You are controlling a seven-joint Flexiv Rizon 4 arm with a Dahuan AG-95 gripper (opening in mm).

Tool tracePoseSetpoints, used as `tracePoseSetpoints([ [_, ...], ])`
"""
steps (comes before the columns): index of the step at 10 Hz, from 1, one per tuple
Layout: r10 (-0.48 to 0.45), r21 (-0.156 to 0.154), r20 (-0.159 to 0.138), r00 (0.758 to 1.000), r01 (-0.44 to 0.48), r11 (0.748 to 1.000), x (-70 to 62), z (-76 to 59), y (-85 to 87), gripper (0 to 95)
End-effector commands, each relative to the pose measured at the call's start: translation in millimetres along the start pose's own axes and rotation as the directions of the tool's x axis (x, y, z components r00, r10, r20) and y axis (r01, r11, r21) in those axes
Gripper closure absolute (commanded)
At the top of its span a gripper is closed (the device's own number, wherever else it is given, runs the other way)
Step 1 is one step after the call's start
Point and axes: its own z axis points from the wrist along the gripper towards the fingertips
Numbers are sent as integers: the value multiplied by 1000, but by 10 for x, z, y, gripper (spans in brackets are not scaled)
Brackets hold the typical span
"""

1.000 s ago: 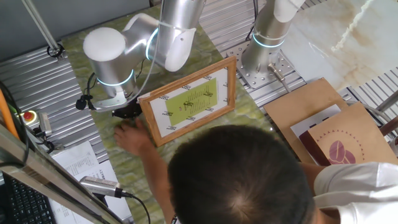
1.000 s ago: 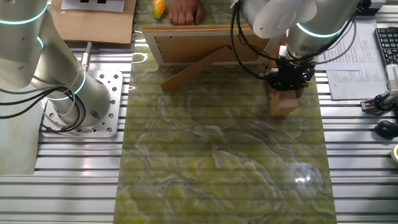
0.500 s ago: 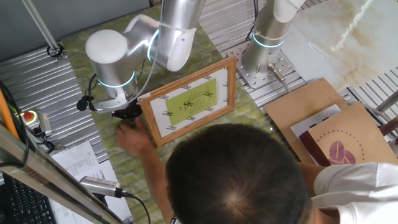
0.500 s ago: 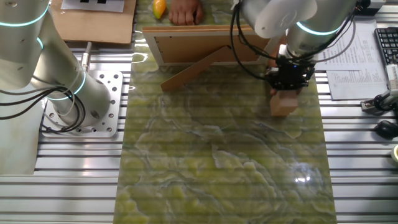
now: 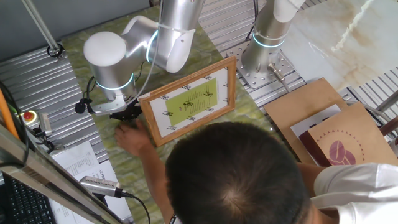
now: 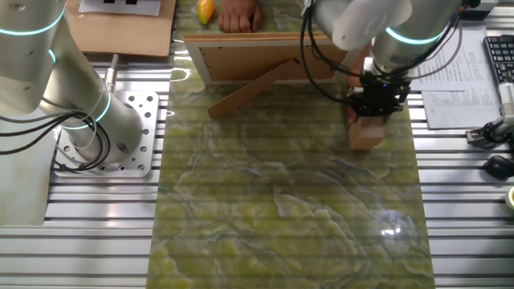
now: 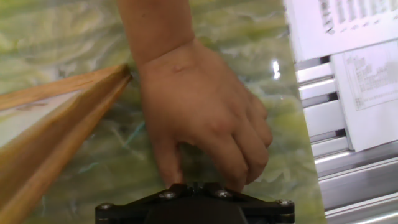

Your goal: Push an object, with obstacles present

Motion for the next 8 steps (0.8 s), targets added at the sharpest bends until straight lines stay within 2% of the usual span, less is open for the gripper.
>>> tracePoseSetpoints([
  [1,-5,-4,-7,1000,5,1000,-13,-18,-18,950],
  [4,-26,5,-23,999,26,1000,63,-2,-35,950],
  [8,-42,8,-22,999,42,999,160,38,-91,950],
])
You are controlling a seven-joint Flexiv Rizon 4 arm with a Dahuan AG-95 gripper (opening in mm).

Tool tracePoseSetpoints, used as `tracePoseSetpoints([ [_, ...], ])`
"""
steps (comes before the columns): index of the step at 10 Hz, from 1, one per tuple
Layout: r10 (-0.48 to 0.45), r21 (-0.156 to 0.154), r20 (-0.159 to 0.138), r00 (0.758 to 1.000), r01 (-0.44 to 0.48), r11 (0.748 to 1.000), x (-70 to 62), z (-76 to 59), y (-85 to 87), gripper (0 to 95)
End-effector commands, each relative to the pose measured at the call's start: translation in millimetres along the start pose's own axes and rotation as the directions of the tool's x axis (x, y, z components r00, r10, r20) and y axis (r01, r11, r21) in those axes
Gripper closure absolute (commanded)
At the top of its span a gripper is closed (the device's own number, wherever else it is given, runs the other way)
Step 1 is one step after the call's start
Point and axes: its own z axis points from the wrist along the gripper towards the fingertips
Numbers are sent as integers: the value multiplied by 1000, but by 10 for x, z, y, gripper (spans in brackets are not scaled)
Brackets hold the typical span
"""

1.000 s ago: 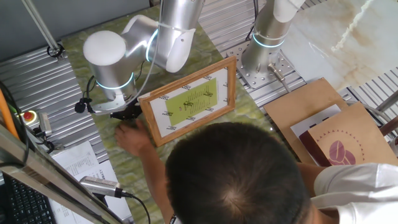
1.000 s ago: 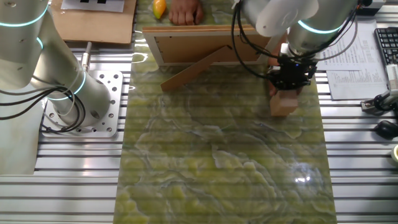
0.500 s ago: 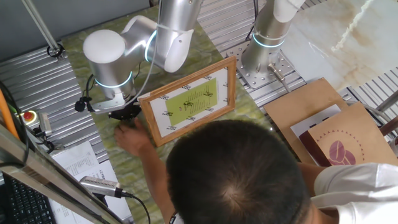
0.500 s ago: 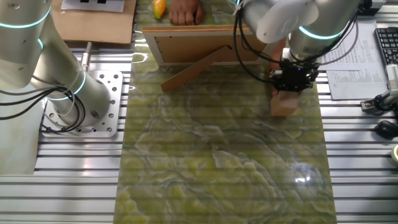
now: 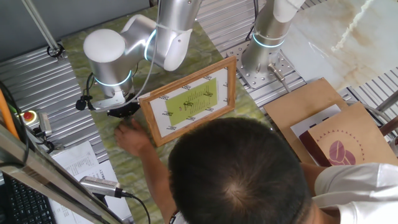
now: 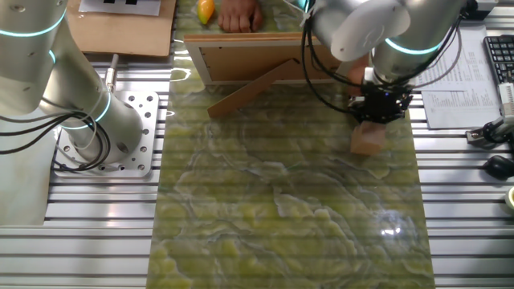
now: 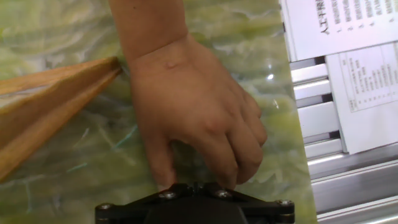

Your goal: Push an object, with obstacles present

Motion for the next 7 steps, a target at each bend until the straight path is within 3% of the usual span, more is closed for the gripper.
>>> tracePoseSetpoints([
  [1,0,2,-9,1000,0,1000,14,10,-18,950],
  [7,61,22,-38,997,-60,998,153,-30,-42,950],
])
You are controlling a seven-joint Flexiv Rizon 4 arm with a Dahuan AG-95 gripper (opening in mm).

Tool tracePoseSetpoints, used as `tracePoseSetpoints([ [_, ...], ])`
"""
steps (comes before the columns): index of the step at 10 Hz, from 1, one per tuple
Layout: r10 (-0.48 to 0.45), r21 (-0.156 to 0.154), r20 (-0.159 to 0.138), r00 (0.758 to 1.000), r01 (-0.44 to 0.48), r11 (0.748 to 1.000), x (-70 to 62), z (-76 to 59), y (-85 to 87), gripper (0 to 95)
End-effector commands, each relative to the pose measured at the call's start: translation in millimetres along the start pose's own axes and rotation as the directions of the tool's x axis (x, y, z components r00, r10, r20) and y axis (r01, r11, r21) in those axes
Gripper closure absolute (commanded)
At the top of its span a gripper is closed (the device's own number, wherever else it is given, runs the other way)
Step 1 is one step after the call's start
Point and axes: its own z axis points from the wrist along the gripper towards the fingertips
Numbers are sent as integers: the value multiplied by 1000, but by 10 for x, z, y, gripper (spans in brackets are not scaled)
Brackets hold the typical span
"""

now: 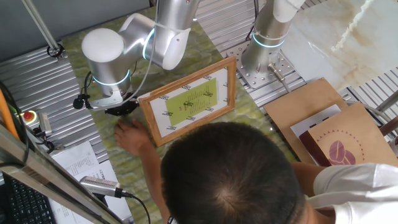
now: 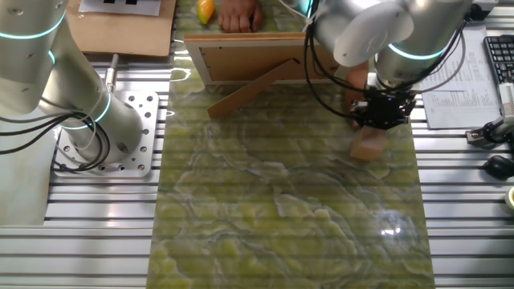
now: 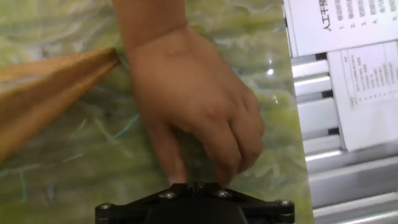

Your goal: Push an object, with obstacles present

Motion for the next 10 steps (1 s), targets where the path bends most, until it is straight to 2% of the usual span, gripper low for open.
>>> tracePoseSetpoints([
  [1,25,13,-11,1000,-25,1000,67,-4,-2,950],
  [4,77,29,-22,997,-77,997,151,-10,2,950],
  [10,119,49,-21,993,-118,992,194,6,6,950],
])
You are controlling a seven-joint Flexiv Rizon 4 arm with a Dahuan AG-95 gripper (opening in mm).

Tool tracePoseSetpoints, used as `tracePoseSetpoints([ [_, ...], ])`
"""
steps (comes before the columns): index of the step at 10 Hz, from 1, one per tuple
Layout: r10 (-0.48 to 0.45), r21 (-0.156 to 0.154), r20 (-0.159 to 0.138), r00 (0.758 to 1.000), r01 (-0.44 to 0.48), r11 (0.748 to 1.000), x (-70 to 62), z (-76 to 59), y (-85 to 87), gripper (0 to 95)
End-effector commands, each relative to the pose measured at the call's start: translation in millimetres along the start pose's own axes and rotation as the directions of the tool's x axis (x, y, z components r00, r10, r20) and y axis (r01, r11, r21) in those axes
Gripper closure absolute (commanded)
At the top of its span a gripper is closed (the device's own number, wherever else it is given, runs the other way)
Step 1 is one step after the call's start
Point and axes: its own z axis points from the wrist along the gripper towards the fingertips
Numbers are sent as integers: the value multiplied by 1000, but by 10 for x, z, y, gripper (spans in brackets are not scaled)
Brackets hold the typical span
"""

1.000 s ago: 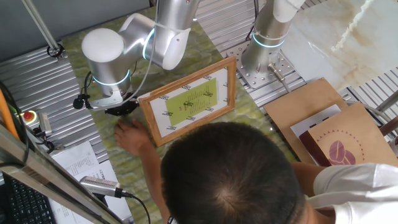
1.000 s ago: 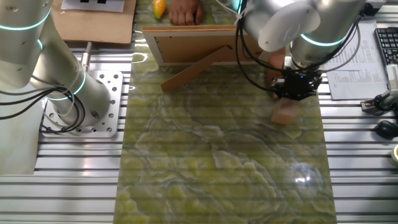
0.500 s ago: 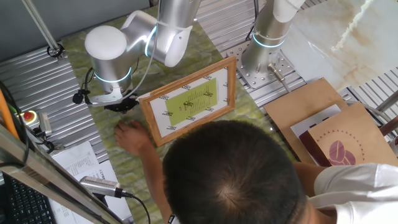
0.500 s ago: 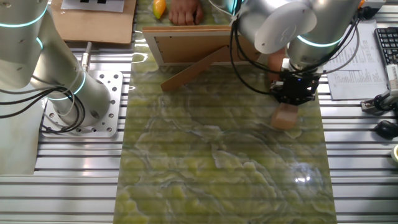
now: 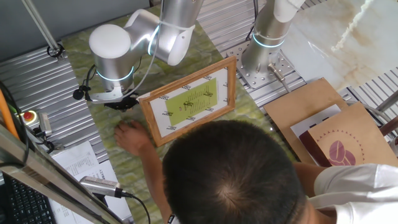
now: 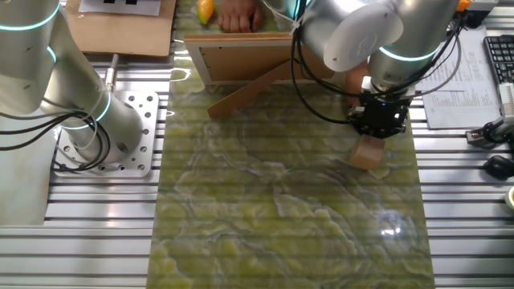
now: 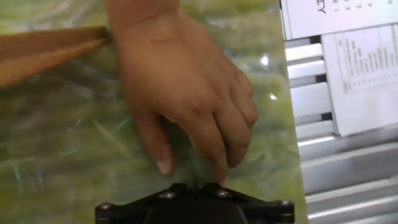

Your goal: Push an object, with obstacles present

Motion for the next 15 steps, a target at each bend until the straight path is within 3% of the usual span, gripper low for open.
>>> tracePoseSetpoints([
  [1,4,11,-1,1000,-4,1000,9,3,-2,950],
  [8,61,1,18,998,-61,998,-14,-28,-30,950],
  [10,147,-30,44,988,-146,989,-14,-28,-30,950],
  [12,216,-48,43,975,-214,976,-14,-28,-30,950],
  [15,336,-41,42,941,-334,942,-14,-28,-30,950],
])
